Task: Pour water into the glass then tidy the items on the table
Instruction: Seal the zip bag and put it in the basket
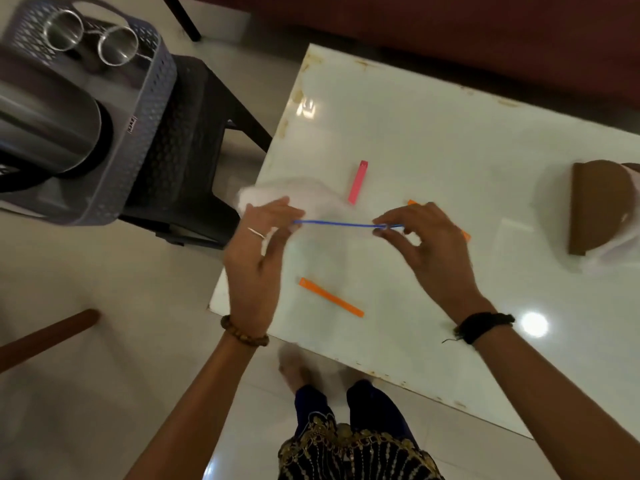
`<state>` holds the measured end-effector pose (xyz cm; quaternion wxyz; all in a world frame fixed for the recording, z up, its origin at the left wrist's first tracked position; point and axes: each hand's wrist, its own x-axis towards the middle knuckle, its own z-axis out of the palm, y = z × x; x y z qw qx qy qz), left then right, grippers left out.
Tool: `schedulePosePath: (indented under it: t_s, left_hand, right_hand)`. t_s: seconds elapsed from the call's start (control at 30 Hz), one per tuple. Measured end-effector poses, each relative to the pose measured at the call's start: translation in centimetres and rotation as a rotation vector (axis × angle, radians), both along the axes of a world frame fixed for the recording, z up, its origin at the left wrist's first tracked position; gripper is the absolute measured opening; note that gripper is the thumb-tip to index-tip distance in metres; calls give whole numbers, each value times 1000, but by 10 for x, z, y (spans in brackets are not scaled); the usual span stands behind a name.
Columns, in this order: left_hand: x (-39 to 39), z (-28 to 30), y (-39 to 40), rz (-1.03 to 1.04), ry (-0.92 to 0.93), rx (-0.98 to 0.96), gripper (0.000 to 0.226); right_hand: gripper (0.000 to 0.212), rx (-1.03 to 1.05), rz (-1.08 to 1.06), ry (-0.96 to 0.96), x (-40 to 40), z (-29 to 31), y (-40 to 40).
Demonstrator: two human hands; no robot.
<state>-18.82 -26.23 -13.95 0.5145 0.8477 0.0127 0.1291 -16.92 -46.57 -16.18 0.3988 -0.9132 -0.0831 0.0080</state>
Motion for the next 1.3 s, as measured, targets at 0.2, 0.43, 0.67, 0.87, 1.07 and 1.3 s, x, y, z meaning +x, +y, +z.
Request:
schedulePosePath:
  t_s: [0.2, 0.43, 0.67, 0.87, 1.07, 1.3]
  left_hand:
    - [17, 10, 14, 99, 50, -235, 15]
    - [41, 31, 24, 66, 98, -507, 20]
    - [66, 51, 34, 102, 92, -674, 13]
    - [78, 32, 60, 338, 226, -670, 42]
    - [98, 19, 106, 243, 203, -558, 61]
    - [168, 25, 188, 379, 72, -470, 73]
  right_hand:
    - [9, -31, -47, 108, 1, -6, -14]
    - [25, 717, -37, 506, 5, 25, -8]
    - [32, 351, 136, 445, 13, 34, 22]
    - [33, 374, 106, 369, 52, 47, 78]
    - [26, 300, 135, 350, 124, 58, 167]
    - [12, 28, 365, 9, 210, 82, 286]
